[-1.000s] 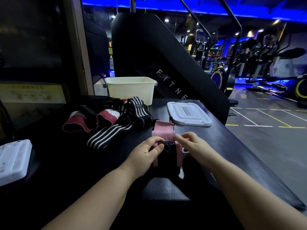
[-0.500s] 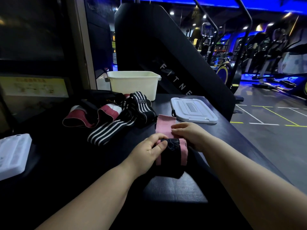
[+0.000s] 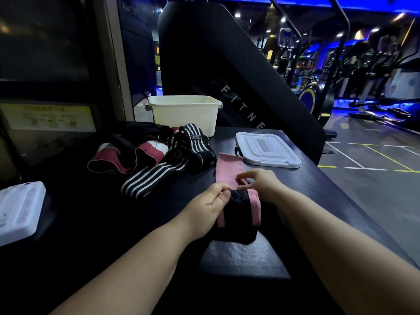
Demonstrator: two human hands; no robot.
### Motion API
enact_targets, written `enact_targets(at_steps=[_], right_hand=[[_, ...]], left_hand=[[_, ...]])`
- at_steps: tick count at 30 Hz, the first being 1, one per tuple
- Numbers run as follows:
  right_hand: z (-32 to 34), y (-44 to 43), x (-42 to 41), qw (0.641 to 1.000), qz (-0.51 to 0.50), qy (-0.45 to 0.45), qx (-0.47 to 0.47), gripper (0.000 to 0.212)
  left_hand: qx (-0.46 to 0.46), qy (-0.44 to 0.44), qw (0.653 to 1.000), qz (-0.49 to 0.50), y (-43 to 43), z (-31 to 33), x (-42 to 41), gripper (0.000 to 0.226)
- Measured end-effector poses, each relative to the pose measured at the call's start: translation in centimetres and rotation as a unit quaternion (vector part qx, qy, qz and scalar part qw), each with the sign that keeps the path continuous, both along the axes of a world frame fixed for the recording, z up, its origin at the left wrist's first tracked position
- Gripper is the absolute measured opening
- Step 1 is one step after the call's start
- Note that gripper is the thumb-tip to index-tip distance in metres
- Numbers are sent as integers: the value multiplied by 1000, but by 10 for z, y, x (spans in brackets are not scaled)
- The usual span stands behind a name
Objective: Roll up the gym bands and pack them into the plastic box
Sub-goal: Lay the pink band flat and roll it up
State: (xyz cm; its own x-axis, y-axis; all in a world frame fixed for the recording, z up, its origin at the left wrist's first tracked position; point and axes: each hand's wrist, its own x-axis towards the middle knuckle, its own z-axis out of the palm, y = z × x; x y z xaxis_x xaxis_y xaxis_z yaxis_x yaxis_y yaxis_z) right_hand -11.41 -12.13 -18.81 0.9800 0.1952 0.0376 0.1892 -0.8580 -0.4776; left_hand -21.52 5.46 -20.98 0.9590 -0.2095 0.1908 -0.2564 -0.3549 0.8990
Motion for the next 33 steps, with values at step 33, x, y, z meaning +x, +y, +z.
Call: enact_targets(at_steps=[33], right_hand=[[-16, 22, -82, 934, -27, -27, 355, 20]], left_hand=[[-136, 57, 987, 69, -24, -1, 17, 19]])
